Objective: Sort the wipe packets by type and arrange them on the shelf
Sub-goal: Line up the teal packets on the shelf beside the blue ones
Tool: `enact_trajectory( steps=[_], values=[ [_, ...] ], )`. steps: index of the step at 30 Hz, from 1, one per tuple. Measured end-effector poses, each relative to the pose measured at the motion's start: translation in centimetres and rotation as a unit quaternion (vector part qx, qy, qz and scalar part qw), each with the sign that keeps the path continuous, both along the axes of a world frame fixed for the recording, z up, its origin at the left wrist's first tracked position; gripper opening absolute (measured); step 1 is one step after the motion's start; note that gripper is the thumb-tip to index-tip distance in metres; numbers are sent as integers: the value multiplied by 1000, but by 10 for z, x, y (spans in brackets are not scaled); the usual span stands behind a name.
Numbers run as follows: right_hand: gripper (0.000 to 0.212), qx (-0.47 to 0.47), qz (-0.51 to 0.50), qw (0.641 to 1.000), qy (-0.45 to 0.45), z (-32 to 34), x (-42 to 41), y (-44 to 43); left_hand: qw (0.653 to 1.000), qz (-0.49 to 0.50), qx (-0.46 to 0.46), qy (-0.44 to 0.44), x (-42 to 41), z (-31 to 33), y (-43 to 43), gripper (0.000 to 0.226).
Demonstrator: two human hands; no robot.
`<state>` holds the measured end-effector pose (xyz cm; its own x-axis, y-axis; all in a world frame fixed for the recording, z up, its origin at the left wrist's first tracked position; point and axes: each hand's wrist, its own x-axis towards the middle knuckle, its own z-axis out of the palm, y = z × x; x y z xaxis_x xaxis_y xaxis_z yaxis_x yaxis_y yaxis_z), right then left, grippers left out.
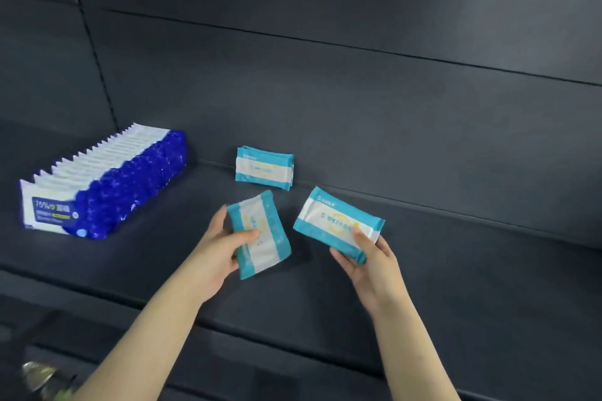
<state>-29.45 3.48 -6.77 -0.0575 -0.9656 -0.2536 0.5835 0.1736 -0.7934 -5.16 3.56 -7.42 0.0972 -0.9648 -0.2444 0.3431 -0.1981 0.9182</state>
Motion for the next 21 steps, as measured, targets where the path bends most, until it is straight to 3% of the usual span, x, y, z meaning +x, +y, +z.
enact_trajectory(
  steps=[3,8,13,16,21],
  values=[
    [33,26,2,1000,10,-5,14,-24,999,28,2,32,7,1,-21,94],
    [33,30,-33,998,34,-5,35,-57,996,70,18,44,29,4,-58,39],
    [21,22,-74,994,82,-4,62,-80,996,86,32,-7,50,7,-92,34],
    [20,0,-83,983,162,-3,82,-93,996,78,40,-19,66,9,-103,14],
    [17,-49,-69,964,252,-7,116,-116,998,44,26,21,99,5,-109,29]
  ],
)
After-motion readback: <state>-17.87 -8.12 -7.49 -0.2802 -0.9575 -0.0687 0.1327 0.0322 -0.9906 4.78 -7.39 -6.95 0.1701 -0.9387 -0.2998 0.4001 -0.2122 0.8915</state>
